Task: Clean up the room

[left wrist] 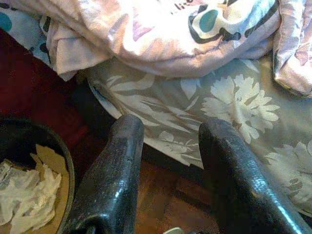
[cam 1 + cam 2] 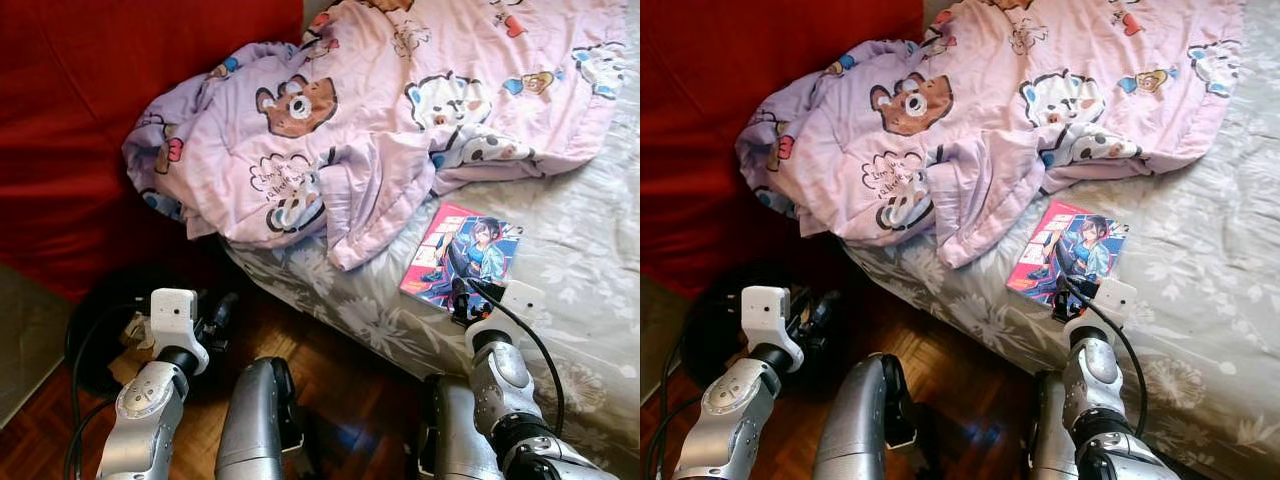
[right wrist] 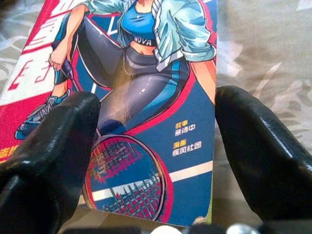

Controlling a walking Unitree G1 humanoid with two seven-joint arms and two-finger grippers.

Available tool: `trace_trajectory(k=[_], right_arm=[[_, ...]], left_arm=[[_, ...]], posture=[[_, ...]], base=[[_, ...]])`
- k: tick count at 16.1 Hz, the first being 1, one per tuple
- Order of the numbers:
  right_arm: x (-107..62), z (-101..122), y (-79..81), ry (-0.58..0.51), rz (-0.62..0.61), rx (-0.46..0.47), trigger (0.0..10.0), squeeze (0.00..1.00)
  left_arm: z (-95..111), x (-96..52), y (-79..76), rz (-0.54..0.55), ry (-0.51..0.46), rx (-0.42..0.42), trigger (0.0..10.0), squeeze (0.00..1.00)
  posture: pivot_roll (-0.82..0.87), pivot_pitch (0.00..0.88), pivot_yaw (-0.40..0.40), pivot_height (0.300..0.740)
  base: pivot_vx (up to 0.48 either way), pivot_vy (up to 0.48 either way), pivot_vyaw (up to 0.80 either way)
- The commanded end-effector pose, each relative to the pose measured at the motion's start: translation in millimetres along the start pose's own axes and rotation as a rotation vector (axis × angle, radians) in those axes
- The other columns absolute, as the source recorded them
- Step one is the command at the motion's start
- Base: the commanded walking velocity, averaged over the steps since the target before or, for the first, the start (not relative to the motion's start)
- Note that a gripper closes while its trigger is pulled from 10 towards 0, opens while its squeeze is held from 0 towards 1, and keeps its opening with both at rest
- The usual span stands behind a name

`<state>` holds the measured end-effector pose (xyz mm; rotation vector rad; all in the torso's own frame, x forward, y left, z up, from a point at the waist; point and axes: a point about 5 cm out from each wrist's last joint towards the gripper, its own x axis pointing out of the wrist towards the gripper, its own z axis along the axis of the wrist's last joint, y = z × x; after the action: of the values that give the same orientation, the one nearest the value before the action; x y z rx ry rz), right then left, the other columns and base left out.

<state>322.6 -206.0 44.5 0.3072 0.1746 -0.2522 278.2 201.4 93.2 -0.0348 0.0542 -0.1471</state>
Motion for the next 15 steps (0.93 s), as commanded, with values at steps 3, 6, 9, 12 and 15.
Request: trace_trajectory(k=[3,6,9,12,15], right_arm=[[-7.7,-17.0,-3.7,0.056,-0.012,0.025,10.0,0.00],[-11.7,-24.6,-8.5,0.085,-0.023,0.060,10.0,0.00],[-15.5,-34.0,-9.7,0.127,-0.018,0.172,10.0,0.00],[-19.9,-45.8,-3.7,0.185,0.039,0.351,10.0,0.00],[-29.3,-62.3,8.1,0.263,0.145,0.402,10.0,0.00]], left_arm=[[-2.0,-6.4,4.9,0.003,0.023,0.017,10.0,0.00],[0.3,-5.4,1.4,-0.014,0.022,0.033,10.0,0.00],[1.1,-6.0,2.1,-0.019,0.025,0.039,10.0,0.00],[1.6,-6.7,2.5,-0.020,0.028,0.043,10.0,0.00],[1.3,-7.5,1.7,-0.024,0.033,0.048,10.0,0.00]], posture=[[0.13,0.282,0.116,0.581],[0.13,0.284,0.122,0.581],[0.14,0.288,0.126,0.581],[0.14,0.291,0.128,0.581],[0.14,0.293,0.128,0.581]], base=[[0.000,0.000,0.00],[0.000,0.000,0.00],[0.000,0.000,0.00],[0.000,0.000,0.00],[0.000,0.000,0.00]])
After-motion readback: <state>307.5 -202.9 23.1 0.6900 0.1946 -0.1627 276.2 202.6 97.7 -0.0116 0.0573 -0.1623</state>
